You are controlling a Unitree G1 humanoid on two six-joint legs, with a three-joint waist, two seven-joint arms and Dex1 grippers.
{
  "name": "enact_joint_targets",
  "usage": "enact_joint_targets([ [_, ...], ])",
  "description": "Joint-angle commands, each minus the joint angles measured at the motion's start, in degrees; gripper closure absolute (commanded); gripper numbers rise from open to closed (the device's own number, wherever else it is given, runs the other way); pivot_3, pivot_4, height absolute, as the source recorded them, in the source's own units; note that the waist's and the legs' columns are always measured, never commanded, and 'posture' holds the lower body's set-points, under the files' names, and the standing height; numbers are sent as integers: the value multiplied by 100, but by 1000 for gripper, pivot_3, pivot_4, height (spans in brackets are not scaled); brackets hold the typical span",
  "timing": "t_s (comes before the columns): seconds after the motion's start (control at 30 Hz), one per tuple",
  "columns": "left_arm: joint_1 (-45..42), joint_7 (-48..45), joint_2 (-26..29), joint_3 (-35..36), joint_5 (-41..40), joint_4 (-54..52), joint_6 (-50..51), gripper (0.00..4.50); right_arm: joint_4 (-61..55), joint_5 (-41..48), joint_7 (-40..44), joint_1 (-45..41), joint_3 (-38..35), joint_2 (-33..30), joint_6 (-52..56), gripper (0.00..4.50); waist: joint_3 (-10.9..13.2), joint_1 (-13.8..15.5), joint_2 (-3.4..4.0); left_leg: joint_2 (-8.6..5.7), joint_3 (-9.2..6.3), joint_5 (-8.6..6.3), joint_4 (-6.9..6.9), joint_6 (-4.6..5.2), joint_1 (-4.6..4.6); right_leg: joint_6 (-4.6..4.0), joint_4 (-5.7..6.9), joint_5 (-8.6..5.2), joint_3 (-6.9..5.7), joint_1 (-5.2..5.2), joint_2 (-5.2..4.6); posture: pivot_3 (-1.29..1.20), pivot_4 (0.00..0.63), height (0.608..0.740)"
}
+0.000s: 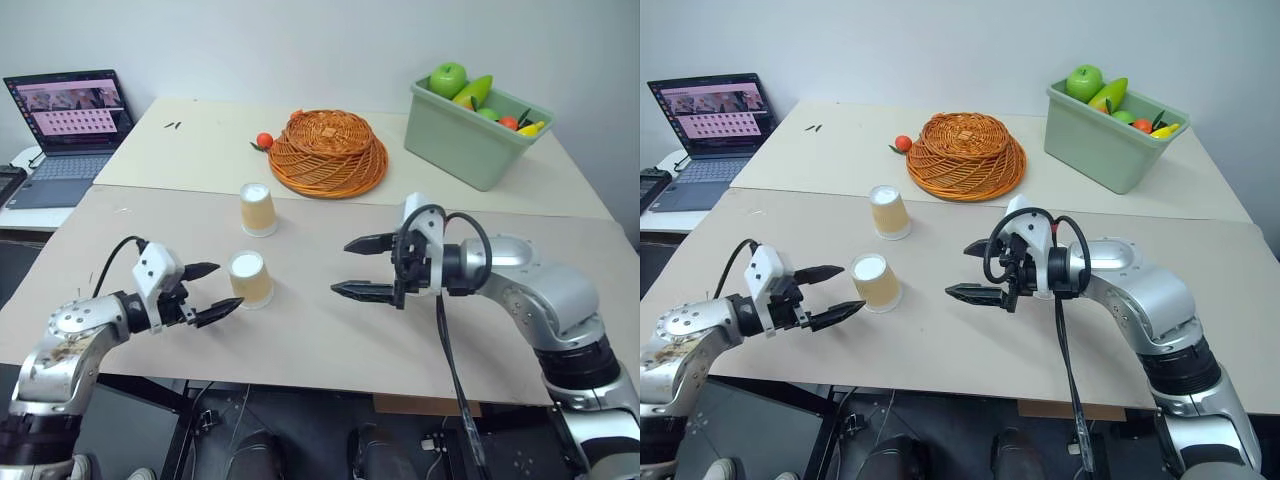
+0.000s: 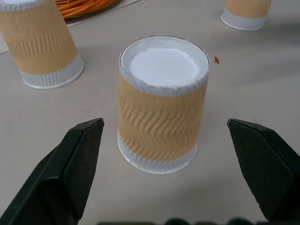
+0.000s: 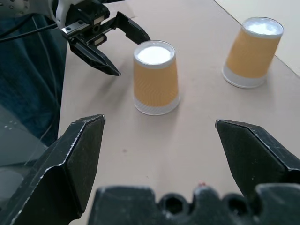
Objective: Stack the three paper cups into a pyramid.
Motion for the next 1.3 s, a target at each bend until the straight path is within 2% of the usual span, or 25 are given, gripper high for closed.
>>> enact_joint_targets([
  [0.03,-434,-185,-122,-282,181,328,-279,0,-412,80,-187,38,-318,-15,58,38,0,2,0,0,0,0,7,0,-1,0,1,0,-1,2,0,0,150,693],
  [0.3,-781,-292,-419,-597,238,419,-284,0,-580,76,-401,174,-416,-39,141,38,0,-21,-1,0,-7,-1,15,1,-9,0,2,0,-3,0,2,0,150,693],
  [0.73,-1005,-86,-675,-490,231,536,-279,0,-563,-22,-505,233,-400,-65,123,38,0,-15,-1,1,-15,-1,23,2,-13,1,5,0,-6,2,1,0,150,693],
  [0.87,-982,-75,-703,-523,290,554,-352,928,-545,-29,-517,213,-394,-49,131,0,0,-19,-1,1,-16,-1,24,2,-14,1,5,0,-7,2,2,0,150,693],
  [0.93,-976,-59,-711,-521,290,561,-348,1703,-542,-28,-535,209,-407,-42,138,0,0,-17,-1,1,-15,-1,24,2,-14,1,5,0,-7,2,2,0,150,693],
  [0.97,-975,-42,-718,-515,290,563,-344,1905,-538,-25,-548,208,-422,-42,143,0,0,-16,-1,1,-16,-1,25,3,-15,1,5,0,-7,2,1,0,150,693],
  [1.2,-1048,5,-751,-566,305,568,-329,1905,-522,-16,-623,232,-477,-69,165,0,0,-15,-1,1,-17,-1,28,3,-15,1,7,0,-8,2,1,0,150,693],
  [1.3,-1334,38,-924,-702,308,597,-283,1905,-477,-44,-681,238,-493,-67,142,0,0,-12,-1,1,-19,-1,32,3,-20,1,7,0,-11,2,1,0,150,693],
])
